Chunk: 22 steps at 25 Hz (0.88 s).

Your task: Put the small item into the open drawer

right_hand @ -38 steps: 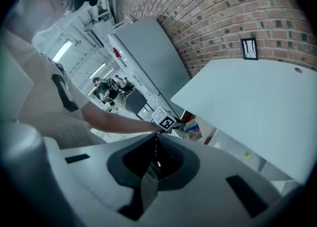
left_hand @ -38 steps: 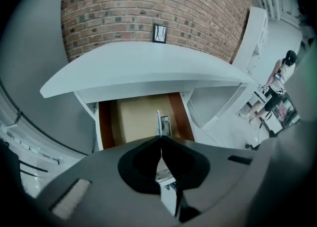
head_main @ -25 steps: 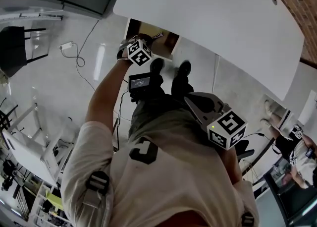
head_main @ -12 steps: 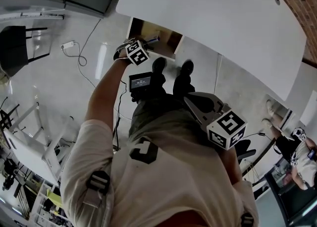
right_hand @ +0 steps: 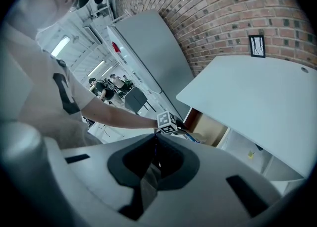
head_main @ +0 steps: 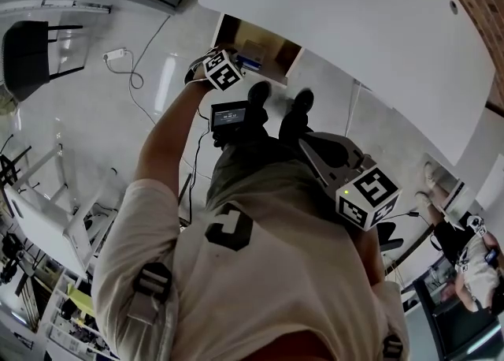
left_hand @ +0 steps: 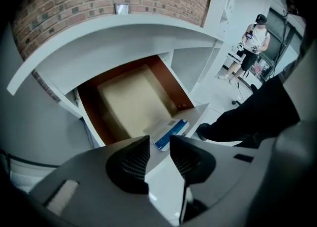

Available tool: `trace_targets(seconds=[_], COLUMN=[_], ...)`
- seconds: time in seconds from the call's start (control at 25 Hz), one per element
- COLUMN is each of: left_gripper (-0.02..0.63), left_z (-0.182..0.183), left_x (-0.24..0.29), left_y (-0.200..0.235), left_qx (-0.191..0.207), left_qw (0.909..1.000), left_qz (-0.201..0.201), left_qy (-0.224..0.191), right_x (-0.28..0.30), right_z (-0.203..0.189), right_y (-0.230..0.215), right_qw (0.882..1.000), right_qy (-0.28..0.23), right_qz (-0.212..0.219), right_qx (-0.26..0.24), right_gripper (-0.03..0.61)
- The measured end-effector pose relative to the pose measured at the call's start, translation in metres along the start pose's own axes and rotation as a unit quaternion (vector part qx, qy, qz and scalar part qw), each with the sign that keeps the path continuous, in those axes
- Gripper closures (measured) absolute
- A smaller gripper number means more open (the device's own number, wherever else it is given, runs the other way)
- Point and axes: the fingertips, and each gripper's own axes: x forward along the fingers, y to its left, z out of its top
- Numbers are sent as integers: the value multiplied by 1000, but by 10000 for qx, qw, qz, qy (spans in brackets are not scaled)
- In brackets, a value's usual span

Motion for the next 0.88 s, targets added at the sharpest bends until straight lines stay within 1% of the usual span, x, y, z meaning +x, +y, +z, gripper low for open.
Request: trace_targets(seconds=[0.12,0.24,0.32,0.4,0.44,0.48,0.56,0.64,0.68,0.76,0.8,0.88], left_gripper=[505,505,505,511,540,583,600,601,601,601,601,601], left_z=[10,20,24,29,33,38,49,57,60,62,62,58], left_x=[-25,-61,-86,-113,-128,-143,-171,-191,-200,-212,-215,-220], left_y=[4,10,15,18,17,13,0,-15,-22,-33,-38,-45], left_qx=[-127,-563,-910,-1140,-1224,-1311,-1562,-1795,-1839,-1800,-1736,-1545], left_qw=[9992,9941,9878,9811,9773,9729,9626,9527,9494,9475,9486,9537], left_qz=[119,327,437,493,484,441,296,190,189,292,355,491], left_qy=[-351,-873,-1190,-1485,-1660,-1852,-2195,-2444,-2538,-2627,-2623,-2534], right_x=[-2,-4,-6,-7,-8,-8,-10,-12,-12,-12,-12,-11], right_z=[6,11,14,18,20,23,28,35,38,44,46,50], right_y=[0,-1,-3,-6,-6,-6,-5,-5,-5,-3,-1,2], right_qw=[9999,9997,9995,9992,9990,9988,9982,9974,9970,9962,9958,9952], right_qy=[-100,-233,-317,-394,-434,-478,-572,-680,-729,-798,-817,-829], right_qz=[-32,-33,-23,-26,-28,-26,-18,-9,-4,45,82,156], right_qx=[-5,-35,-71,-110,-127,-142,-175,-222,-254,-348,-401,-501], right_gripper=[575,575,574,575,575,575,575,575,575,575,575,575])
